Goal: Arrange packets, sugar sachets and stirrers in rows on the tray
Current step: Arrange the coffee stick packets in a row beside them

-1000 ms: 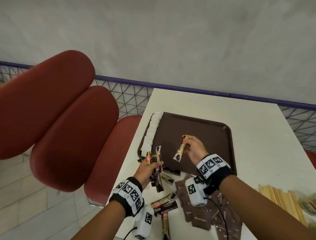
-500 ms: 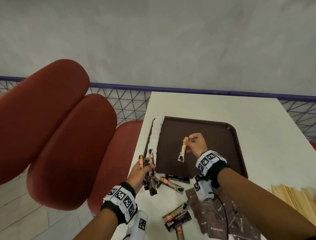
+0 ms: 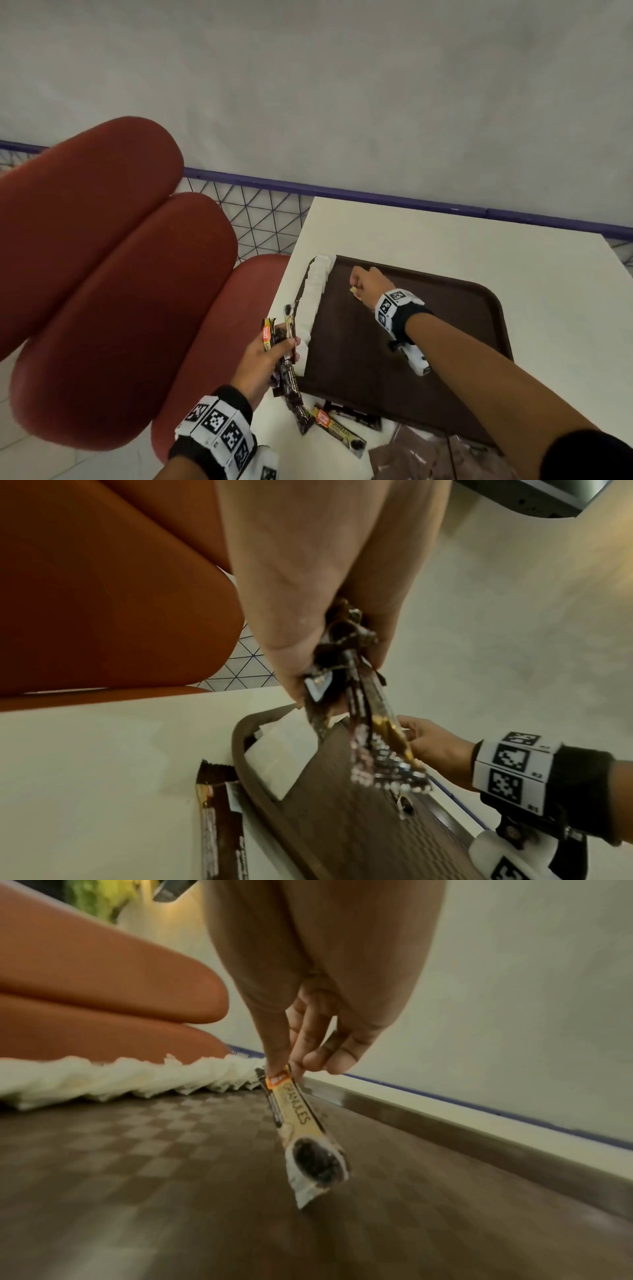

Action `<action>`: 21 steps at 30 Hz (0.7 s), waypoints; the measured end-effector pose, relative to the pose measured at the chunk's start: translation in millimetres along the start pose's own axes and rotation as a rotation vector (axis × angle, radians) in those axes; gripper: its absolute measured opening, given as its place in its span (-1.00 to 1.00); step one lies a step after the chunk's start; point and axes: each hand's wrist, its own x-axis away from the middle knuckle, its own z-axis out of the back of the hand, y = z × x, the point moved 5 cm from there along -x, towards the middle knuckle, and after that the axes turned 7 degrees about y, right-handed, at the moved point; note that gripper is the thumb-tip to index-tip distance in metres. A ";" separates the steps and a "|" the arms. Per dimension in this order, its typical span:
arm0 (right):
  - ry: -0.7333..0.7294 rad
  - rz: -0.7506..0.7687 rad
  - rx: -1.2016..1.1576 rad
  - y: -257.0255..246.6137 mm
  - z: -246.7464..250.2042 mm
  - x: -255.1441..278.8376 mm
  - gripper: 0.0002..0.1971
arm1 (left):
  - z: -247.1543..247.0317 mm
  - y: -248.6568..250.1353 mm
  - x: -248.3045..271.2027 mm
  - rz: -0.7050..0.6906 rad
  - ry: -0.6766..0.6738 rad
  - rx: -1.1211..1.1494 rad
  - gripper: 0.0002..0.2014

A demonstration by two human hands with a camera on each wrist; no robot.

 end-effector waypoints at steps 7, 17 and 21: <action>0.114 0.149 0.150 7.5 -6.9 -13.8 -0.76 | 5.1 6.4 -22.9 -0.012 -0.001 -0.010 -0.75; 0.091 -0.046 0.199 31.7 -23.3 -9.7 -0.62 | 1.3 13.7 -49.4 0.009 -0.021 0.038 -0.74; 0.070 -0.052 0.162 21.2 -28.8 -21.2 -0.62 | 2.5 18.4 -57.4 0.006 -0.028 0.032 -0.85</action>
